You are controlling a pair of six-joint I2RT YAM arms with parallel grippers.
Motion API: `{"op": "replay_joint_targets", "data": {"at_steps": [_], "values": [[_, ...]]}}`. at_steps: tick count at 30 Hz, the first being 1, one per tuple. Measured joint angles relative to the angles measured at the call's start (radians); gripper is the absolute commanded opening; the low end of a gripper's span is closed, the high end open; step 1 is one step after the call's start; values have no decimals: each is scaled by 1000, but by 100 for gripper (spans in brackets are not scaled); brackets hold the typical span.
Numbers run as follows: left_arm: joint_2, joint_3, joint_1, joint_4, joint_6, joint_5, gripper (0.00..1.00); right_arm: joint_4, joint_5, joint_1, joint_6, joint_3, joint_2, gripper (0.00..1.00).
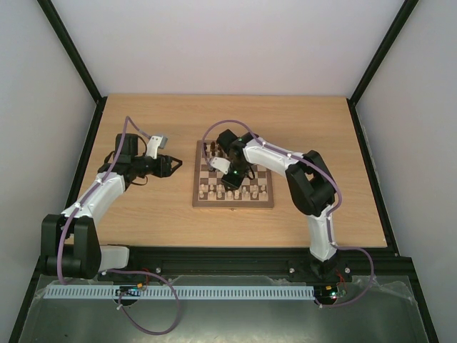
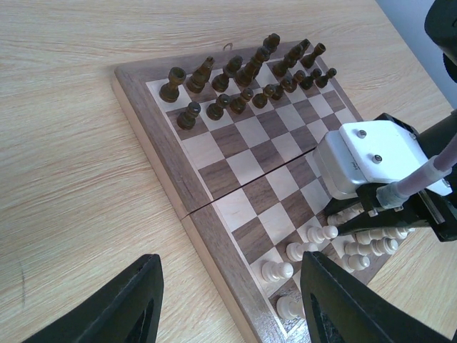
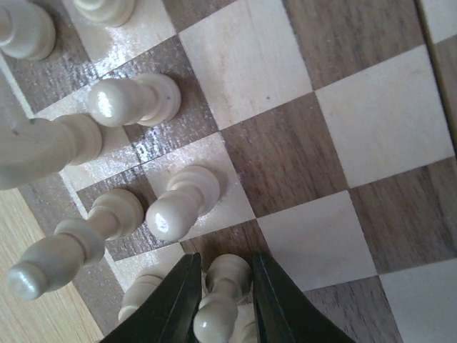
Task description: Set up the chess pieces on the board
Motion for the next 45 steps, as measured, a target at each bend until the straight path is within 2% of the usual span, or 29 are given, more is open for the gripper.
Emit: {"op": "replay_joint_targets", "data": {"at_steps": [4, 9, 16, 19, 20, 21, 27, 30, 32, 33, 34, 36, 37, 41, 45], "values": [[0, 0, 0, 0, 0, 0, 56, 2, 5, 0, 0, 1, 5, 30], [2, 0, 0, 0, 0, 0, 56, -3, 5, -6, -5, 16, 5, 32], [20, 32, 0, -61, 42, 11, 58, -36, -50, -84, -16, 178, -2, 33], [29, 66, 0, -98, 85, 13, 69, -45, -71, -135, -27, 181, -22, 33], [36, 89, 0, -122, 103, 10, 88, -51, -77, -154, -30, 181, -31, 33], [44, 112, 0, -141, 128, 4, 98, -56, -80, -169, -31, 181, -39, 32], [96, 314, 0, -283, 290, -88, 99, -59, -76, -261, -23, 163, -137, 30], [98, 382, 0, -315, 318, -143, 99, -52, -53, -301, -5, 124, -228, 26], [98, 415, 0, -314, 307, -187, 99, -42, -32, -325, 16, 106, -280, 27], [98, 431, 0, -308, 288, -220, 99, -32, -18, -337, 25, 98, -302, 30], [97, 443, 0, -301, 269, -254, 99, -22, 1, -349, 37, 89, -322, 39], [96, 451, 0, -278, 237, -311, 99, 4, 53, -375, 70, 61, -357, 71], [95, 451, 0, -273, 230, -330, 99, 15, 72, -394, 93, 49, -369, 97], [60, 406, 0, -221, 224, -389, 99, 40, 109, -502, 172, 21, -385, 99], [-57, 298, 0, -144, 228, -463, 99, 74, 64, -625, 260, 18, -417, 99]]}}
